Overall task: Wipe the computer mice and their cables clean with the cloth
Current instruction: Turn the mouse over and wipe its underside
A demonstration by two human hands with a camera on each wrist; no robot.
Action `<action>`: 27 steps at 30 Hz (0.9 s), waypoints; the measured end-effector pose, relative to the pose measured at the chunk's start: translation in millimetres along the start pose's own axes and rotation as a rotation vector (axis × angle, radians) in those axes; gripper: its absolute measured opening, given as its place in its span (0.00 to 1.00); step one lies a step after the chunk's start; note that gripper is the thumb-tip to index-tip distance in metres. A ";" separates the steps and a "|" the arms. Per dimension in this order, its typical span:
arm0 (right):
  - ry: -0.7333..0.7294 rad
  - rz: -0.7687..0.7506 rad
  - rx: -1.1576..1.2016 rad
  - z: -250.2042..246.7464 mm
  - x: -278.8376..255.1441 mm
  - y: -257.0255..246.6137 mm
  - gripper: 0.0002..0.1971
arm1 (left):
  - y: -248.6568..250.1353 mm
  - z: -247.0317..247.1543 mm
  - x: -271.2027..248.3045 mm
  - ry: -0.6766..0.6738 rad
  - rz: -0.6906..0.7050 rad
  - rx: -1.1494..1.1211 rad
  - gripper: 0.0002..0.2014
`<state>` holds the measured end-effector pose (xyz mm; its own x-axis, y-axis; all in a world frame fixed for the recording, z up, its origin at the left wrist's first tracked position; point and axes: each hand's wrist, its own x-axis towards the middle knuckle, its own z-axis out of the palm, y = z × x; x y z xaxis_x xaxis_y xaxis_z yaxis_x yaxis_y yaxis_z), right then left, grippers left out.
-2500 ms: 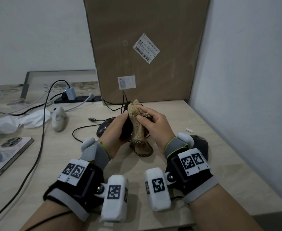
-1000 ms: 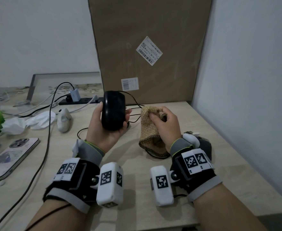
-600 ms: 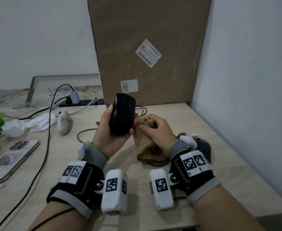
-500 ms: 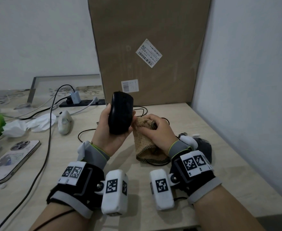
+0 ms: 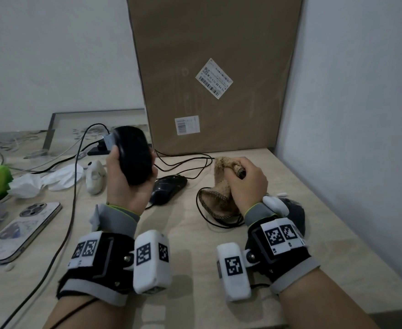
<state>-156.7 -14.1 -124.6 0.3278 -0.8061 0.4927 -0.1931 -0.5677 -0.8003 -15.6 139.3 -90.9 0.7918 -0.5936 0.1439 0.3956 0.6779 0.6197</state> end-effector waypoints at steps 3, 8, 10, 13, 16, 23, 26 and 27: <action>0.007 -0.030 0.044 1.9 -0.5 -0.6 0.05 | -11.7 10.1 -8.7 -0.080 -0.178 0.086 0.25; -0.049 -0.067 0.077 2.9 -3.1 -3.4 0.09 | -24.9 23.0 -23.9 -0.238 -0.414 0.125 0.24; -0.067 -0.072 0.060 2.5 -3.4 -4.5 0.11 | -25.9 23.6 -25.7 -0.283 -0.482 0.121 0.27; -0.098 -0.079 -0.028 1.7 -2.7 -6.4 0.12 | -26.7 23.2 -27.0 -0.308 -0.534 0.097 0.30; -0.128 -0.120 -0.061 2.0 -2.9 -7.9 0.12 | -29.7 22.6 -28.5 -0.322 -0.536 0.118 0.31; -0.197 -0.173 -0.098 1.8 -5.0 -6.8 0.10 | -37.6 23.8 -30.9 -0.406 -0.435 0.148 0.24; -0.190 -0.117 -0.198 -0.8 -3.7 -8.6 0.12 | -31.4 26.5 -27.0 -0.368 -0.326 0.131 0.25; -0.164 -0.099 -0.230 -2.9 -3.3 -8.7 0.12 | -26.8 25.6 -24.4 -0.339 -0.275 0.109 0.25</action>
<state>-158.8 -6.9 -118.3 0.4972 -0.7176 0.4877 -0.3505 -0.6804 -0.6436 -57.4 124.5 -91.3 0.4599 -0.8661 0.1959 0.5044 0.4364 0.7451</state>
